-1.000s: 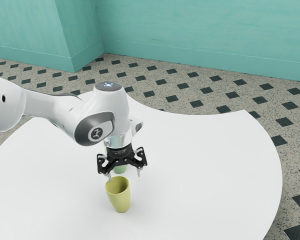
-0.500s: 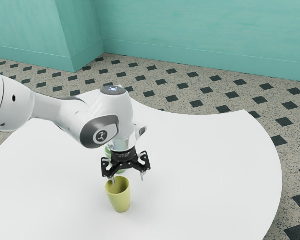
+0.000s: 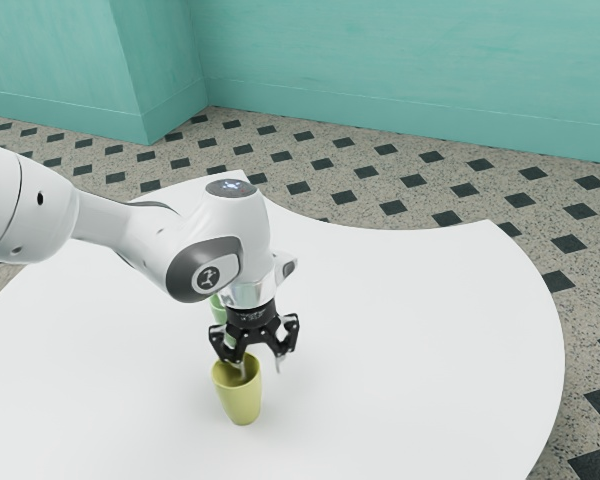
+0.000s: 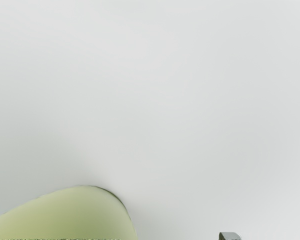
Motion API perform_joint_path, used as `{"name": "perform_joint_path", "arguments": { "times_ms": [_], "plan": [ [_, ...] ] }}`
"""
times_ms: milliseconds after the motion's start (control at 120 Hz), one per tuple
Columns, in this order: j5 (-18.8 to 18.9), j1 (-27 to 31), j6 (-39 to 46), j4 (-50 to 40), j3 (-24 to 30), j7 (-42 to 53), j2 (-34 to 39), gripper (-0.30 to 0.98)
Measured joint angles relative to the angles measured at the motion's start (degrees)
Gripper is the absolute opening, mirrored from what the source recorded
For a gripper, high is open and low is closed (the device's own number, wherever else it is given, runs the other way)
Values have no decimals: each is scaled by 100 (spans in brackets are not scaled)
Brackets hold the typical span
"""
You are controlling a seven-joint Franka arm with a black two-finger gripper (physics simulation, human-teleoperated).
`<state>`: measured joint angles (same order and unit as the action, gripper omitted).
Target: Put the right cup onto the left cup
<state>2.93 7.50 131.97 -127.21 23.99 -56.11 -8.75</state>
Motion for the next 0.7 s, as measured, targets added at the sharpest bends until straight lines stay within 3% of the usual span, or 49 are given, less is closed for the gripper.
{"name": "perform_joint_path", "arguments": {
  "times_ms": [325, 700],
  "plan": [
    [15, 0, -51, -8, -2, -10, 6, -1],
    [112, -8, -180, 0, -2, -7, 58, -9]
  ]
}}
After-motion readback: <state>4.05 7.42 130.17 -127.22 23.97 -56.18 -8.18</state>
